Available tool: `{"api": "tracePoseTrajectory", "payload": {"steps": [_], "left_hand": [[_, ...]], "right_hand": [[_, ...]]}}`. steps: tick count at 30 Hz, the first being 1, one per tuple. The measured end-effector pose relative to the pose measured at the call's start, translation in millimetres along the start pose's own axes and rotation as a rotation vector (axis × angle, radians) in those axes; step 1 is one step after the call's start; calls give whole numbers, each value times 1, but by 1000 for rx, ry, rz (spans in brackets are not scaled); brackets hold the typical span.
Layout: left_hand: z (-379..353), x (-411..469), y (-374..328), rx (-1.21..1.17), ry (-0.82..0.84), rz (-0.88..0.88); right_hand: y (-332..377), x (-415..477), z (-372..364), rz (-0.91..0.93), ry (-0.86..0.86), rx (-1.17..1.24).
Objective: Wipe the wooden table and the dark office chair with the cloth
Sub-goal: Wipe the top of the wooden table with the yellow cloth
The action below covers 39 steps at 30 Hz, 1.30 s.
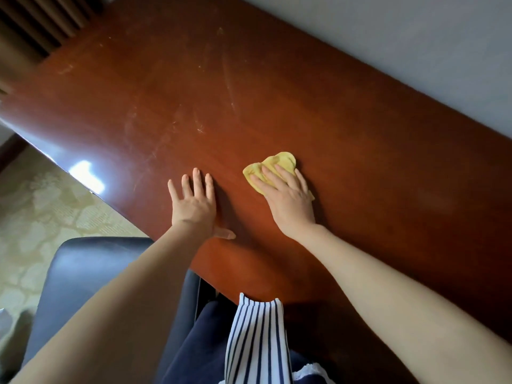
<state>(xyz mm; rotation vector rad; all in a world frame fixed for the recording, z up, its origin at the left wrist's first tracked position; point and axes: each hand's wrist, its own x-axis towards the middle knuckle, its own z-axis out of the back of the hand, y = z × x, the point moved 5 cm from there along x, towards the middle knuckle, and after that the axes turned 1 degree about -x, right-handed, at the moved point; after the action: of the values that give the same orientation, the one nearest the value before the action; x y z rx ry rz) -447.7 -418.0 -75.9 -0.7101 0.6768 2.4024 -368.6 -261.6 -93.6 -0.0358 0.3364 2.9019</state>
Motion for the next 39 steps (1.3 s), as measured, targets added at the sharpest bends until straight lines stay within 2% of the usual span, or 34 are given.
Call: {"api": "tracePoseTrajectory", "payload": {"steps": [6,10,14,16,20,24,30,39], "left_hand": [[3,-2,0,4,-12,0],[4,-5,-1,15,-3,-14],[11,-3,3,46,-23,-69],[10,-3,7,12,-17,-95],[9,-3,9,-59,6,-108],[14,3,8,-51,32,-120],[11,4,13,-45,7,-155],[13,6,16,-88,-30,-183]], "right_hand": [[16,-57,-2,105,-10,112],[17,-76,2,114,65,297],[2,-75,17,-77,226,677],[-6,-71,34,-178,236,843],[-18,-53,79,-303,120,1080],[-27,-38,118,-361,-3,1184],[-25,-48,143,-448,-172,1222],[-21,-76,149,-514,-216,1243]]}}
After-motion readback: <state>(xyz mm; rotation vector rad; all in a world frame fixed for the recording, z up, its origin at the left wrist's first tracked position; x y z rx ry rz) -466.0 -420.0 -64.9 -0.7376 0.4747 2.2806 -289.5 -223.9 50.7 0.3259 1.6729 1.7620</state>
